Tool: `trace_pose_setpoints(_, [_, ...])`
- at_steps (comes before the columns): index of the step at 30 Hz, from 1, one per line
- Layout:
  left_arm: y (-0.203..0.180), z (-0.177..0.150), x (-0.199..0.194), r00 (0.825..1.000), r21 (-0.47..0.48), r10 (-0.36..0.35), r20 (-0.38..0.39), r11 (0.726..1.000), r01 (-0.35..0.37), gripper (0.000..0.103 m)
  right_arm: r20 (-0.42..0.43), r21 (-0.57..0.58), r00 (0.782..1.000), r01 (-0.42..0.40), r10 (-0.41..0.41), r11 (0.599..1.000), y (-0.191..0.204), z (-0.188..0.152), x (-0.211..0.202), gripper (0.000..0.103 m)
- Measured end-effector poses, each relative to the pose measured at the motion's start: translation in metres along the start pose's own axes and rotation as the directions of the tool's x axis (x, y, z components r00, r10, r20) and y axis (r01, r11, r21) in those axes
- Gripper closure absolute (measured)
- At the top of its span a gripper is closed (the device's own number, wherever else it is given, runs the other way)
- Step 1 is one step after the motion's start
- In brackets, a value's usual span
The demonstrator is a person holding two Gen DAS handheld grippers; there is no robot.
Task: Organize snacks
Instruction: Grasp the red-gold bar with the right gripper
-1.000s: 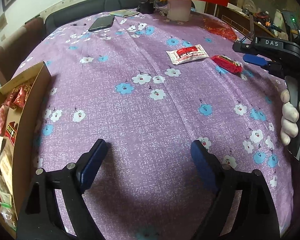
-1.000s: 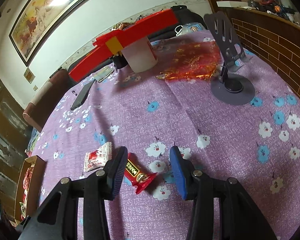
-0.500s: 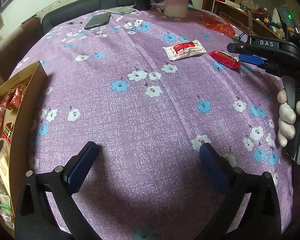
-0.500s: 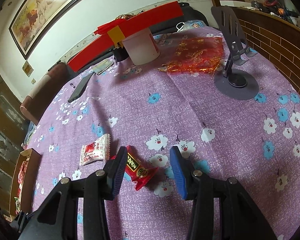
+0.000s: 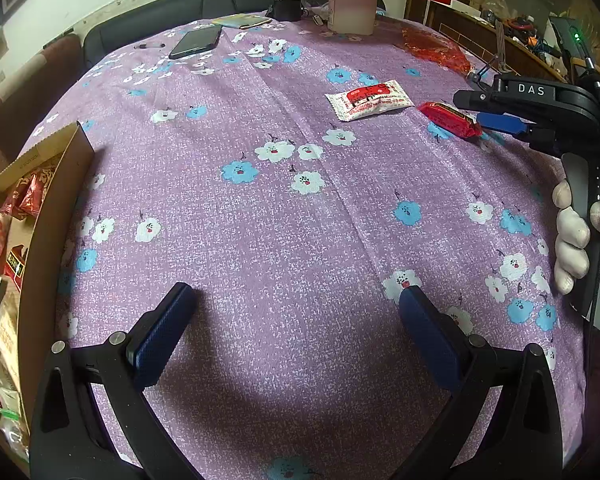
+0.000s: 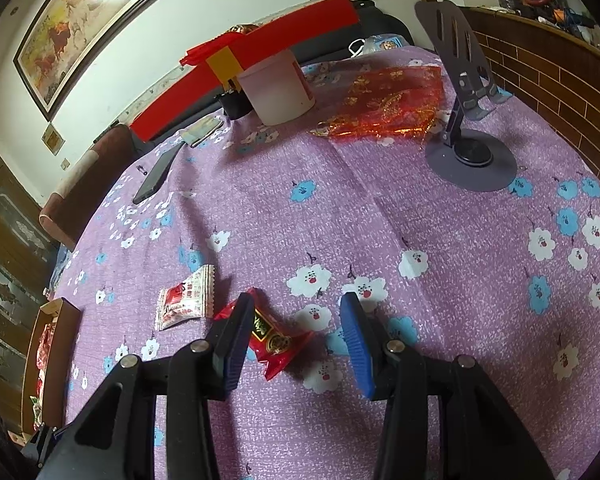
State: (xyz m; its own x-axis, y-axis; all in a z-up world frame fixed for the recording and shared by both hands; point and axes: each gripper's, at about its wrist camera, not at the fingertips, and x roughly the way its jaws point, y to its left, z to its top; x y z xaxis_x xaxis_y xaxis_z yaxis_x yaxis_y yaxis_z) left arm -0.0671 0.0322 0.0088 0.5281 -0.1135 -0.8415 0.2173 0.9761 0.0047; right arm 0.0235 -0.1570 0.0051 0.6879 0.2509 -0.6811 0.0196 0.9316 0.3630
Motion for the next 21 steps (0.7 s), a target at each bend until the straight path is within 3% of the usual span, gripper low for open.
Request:
trace_pose_setpoints(12, [0.0, 0.0, 0.0, 1.0, 0.0, -0.001, 0.0, 1.0, 0.001, 0.0, 0.013, 0.085, 0.996, -0.085, 0.084, 0.993, -0.016, 0.008, -0.001, 0.055])
trace_pose_setpoints(19, [-0.001, 0.001, 0.0, 1.0, 0.012, -0.01, -0.006, 1.0, 0.01, 0.001, -0.029, -0.031, 0.997, -0.066, 0.066, 0.997, 0.005, 0.006, 0.008, 0.055])
trace_pose_setpoints(21, [-0.002, 0.004, -0.004, 0.997, 0.031, -0.079, -0.006, 0.996, 0.079, 0.011, -0.038, -0.099, 0.998, -0.044, 0.04, 0.994, 0.017, 0.002, 0.011, 0.055])
